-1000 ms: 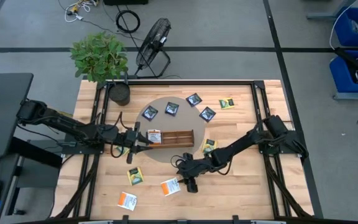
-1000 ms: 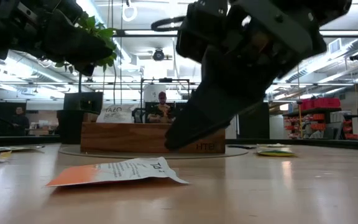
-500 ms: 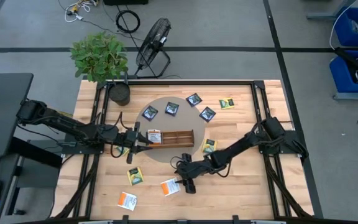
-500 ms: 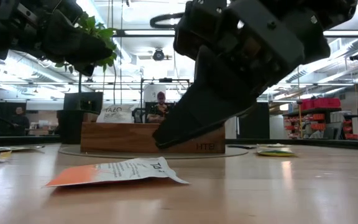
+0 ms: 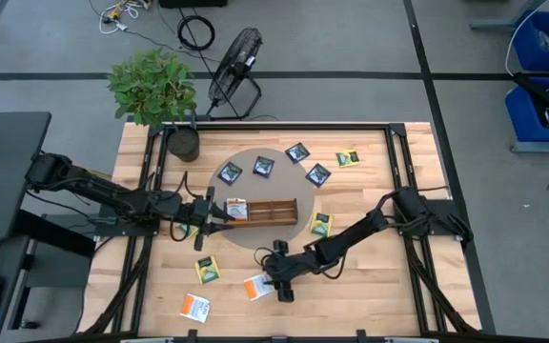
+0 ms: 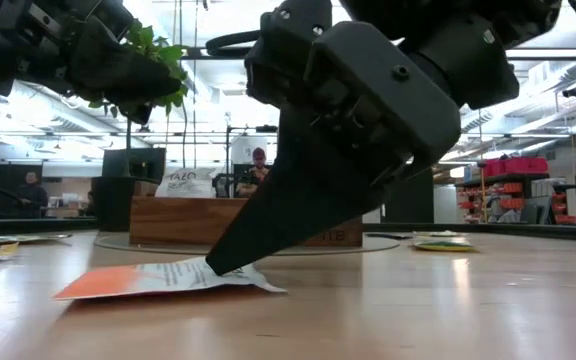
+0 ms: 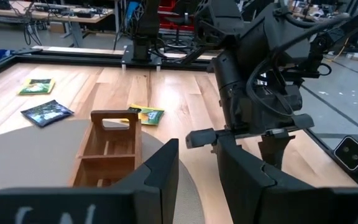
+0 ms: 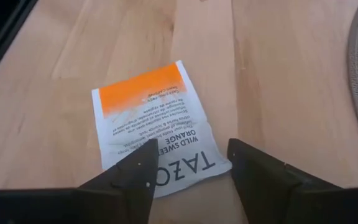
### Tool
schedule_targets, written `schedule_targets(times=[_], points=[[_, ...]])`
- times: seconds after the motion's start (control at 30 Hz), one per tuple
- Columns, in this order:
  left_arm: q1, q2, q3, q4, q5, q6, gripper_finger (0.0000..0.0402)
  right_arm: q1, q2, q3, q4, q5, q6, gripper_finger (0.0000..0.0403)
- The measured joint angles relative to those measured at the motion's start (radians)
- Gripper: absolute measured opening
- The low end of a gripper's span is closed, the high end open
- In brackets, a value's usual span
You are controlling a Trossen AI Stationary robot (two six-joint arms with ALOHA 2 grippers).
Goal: Pick & Place Tea
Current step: Put the right orange tea bag into the left compartment of the wooden organizer
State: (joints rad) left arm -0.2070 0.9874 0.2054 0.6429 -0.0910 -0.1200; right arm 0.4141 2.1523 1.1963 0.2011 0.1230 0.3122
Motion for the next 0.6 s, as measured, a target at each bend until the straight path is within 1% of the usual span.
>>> schedule_targets(times=[0.13,0.23,0.37,0.5,0.53,0.6], points=[[0.000,0.000,0.000,0.000,0.000,0.001,0.0115,0.000,-0.004,0.011,-0.066,-0.006,0.000,0.0168],[0.000,0.000,0.000,-0.001,0.000,0.001,0.0115,-0.001,-0.006,0.011,-0.096,-0.003,0.000,0.0136],[0.000,0.000,0.000,-0.001,0.000,-0.004,0.0115,-0.002,-0.014,0.011,-0.123,-0.008,-0.003,0.0080],[0.000,0.000,0.000,0.002,0.000,-0.038,0.0115,-0.001,-0.051,0.005,-0.198,-0.002,-0.034,0.0016],[0.000,0.000,0.000,0.002,0.000,-0.050,0.0115,0.000,-0.065,0.003,-0.214,0.000,-0.048,0.0009],[0.000,0.000,0.000,0.010,0.000,-0.064,0.0115,0.003,-0.089,0.001,-0.249,0.017,-0.074,0.0009]])
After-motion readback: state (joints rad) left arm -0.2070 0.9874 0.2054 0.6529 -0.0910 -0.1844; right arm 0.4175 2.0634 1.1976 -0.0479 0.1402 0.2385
